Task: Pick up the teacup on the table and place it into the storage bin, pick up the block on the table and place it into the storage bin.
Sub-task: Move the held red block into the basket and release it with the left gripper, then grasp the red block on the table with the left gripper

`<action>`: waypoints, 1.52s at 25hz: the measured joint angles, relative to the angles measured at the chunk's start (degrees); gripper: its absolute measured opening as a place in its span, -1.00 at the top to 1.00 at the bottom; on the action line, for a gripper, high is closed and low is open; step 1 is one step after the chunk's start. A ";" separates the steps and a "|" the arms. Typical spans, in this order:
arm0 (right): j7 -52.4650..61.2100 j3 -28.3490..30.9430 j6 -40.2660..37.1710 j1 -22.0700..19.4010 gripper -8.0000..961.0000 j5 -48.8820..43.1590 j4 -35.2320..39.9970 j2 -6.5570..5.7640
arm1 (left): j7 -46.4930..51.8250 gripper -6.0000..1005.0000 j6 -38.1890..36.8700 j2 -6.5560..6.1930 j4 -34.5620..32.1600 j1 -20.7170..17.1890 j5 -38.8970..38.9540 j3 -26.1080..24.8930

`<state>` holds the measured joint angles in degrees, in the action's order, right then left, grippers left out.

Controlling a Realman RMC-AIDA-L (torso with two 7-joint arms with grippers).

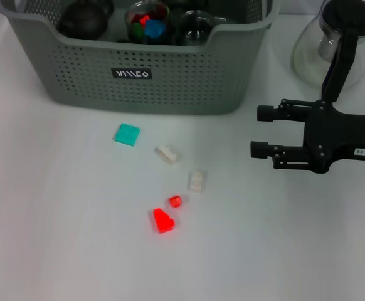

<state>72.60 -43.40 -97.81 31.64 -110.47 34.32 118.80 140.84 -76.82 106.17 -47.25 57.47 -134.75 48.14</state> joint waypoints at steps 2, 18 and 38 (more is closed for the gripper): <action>0.00 0.04 0.05 0.00 -0.59 0.00 -0.01 0.01 | 0.43 0.53 3.32 1.82 0.06 1.04 -5.21 1.56; 0.00 0.29 -0.04 -0.05 -0.59 0.01 -0.15 0.02 | 4.31 0.35 14.67 10.52 -0.51 1.94 -21.98 5.22; -0.17 0.43 -0.11 -0.32 -0.59 0.35 -0.31 0.05 | -31.56 -0.22 -29.56 3.61 6.79 -24.85 45.31 -19.06</action>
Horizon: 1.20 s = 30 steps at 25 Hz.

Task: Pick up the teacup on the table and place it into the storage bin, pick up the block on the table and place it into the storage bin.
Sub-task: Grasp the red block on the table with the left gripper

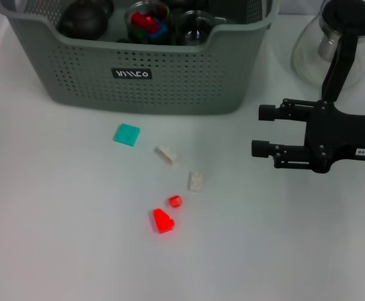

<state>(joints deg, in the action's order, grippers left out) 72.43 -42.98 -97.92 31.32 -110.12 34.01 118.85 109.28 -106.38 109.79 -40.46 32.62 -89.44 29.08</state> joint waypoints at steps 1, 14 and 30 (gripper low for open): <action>0.01 0.00 0.00 0.02 -0.59 0.00 0.00 -0.01 | -0.78 -0.22 -1.81 0.13 -1.03 -0.86 -1.96 -0.05; 0.07 -0.01 0.01 0.31 -0.59 -0.01 0.18 -0.02 | -8.00 -0.23 -7.17 3.02 -14.22 -4.97 -32.94 7.97; 0.17 0.00 0.02 0.41 -0.59 -0.01 0.36 -0.02 | 0.28 -0.23 -1.15 14.30 -36.49 -4.76 -51.60 31.93</action>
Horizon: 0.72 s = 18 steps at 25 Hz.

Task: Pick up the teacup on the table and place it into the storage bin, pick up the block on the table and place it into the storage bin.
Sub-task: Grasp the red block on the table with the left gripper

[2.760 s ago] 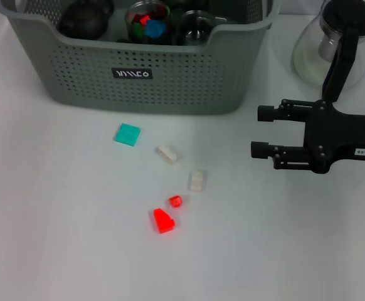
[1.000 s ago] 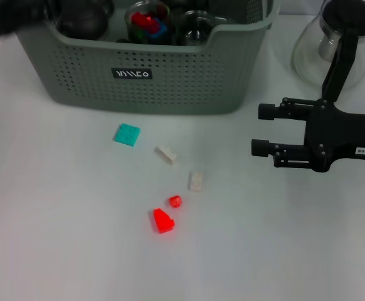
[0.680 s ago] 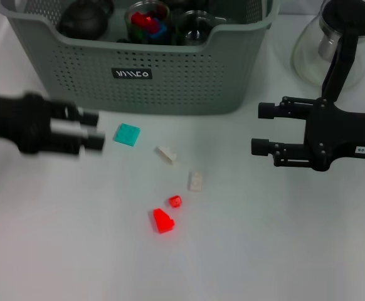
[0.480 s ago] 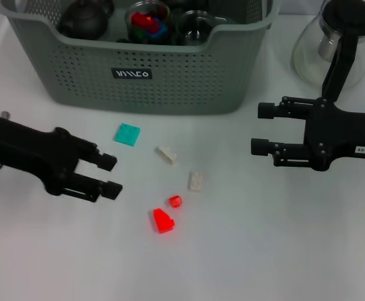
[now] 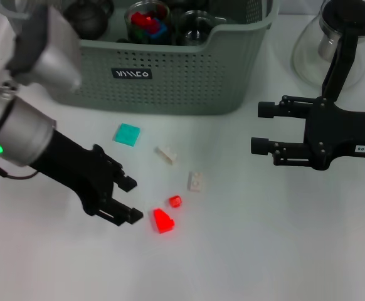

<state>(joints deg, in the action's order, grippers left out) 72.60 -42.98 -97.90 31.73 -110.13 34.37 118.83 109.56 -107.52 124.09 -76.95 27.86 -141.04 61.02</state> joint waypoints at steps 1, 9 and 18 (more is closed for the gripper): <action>0.00 0.00 0.02 0.01 -0.59 0.00 0.00 0.00 | 1.04 -0.23 0.95 0.02 -0.27 -0.06 -0.33 2.46; 0.00 0.00 0.14 0.21 -0.59 0.00 0.00 0.00 | 6.30 -0.23 7.59 0.32 -0.51 -0.05 -2.47 15.24; 0.02 0.00 0.26 0.52 -0.59 0.00 0.00 0.00 | 11.47 -0.23 12.61 0.30 -0.68 0.69 -3.21 24.13</action>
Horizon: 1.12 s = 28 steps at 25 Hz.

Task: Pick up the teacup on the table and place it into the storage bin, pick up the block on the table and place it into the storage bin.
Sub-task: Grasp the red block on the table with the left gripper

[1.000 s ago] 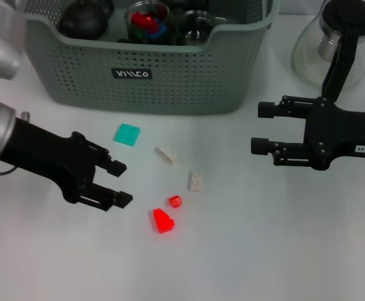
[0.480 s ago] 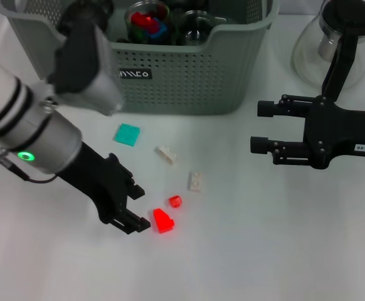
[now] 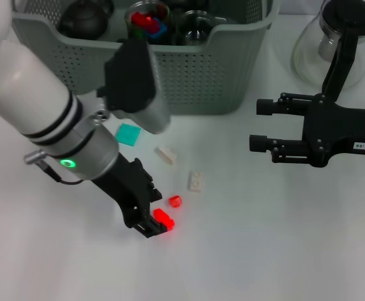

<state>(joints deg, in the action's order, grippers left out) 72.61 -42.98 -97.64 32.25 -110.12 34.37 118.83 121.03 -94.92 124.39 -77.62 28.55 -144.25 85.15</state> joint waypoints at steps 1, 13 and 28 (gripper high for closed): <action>0.04 0.00 0.00 0.00 -0.59 0.00 0.00 0.00 | 0.54 -0.23 0.63 0.00 -0.04 0.00 -0.38 0.88; 0.78 0.00 0.26 -0.02 -0.59 0.00 0.06 -0.12 | 4.84 -0.24 5.11 0.15 -1.48 -0.50 -4.03 7.10; 0.78 0.63 0.29 0.10 -0.59 0.00 0.09 -0.18 | 8.46 -0.24 6.73 0.15 -2.08 -0.55 -5.81 12.34</action>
<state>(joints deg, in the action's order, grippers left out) 73.39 -42.35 -97.35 32.34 -110.12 34.46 118.65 129.50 -88.18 124.54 -79.71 28.00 -150.06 97.48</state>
